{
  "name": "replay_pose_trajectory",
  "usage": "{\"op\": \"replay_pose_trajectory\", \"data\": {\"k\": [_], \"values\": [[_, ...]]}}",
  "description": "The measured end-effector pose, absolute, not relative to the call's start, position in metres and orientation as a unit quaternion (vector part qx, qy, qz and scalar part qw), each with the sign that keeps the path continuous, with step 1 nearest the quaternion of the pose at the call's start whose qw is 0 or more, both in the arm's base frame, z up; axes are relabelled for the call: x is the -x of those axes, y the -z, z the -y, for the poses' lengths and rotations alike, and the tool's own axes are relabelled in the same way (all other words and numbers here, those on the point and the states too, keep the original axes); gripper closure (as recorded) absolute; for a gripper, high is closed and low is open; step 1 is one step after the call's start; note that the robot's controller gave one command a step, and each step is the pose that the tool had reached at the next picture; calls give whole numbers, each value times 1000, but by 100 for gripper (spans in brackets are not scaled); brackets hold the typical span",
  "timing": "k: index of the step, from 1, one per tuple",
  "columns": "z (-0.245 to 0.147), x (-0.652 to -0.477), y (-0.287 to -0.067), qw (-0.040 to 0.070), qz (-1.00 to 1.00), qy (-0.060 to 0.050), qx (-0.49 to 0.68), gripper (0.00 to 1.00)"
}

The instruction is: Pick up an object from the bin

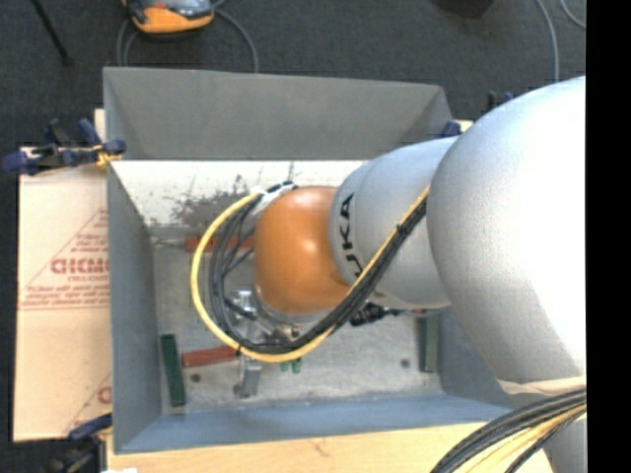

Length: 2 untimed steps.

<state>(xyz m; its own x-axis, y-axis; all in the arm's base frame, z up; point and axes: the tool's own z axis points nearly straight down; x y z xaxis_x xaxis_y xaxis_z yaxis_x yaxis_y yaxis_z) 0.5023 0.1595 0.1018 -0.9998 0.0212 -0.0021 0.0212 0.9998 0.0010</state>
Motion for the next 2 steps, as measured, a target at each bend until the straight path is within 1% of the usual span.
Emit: {"op": "replay_pose_trajectory", "data": {"k": [1,2], "values": [[-155,-546,-72,2,-996,-2,-95,100],[-154,-546,-72,2,-995,-2,-95,100]]}}
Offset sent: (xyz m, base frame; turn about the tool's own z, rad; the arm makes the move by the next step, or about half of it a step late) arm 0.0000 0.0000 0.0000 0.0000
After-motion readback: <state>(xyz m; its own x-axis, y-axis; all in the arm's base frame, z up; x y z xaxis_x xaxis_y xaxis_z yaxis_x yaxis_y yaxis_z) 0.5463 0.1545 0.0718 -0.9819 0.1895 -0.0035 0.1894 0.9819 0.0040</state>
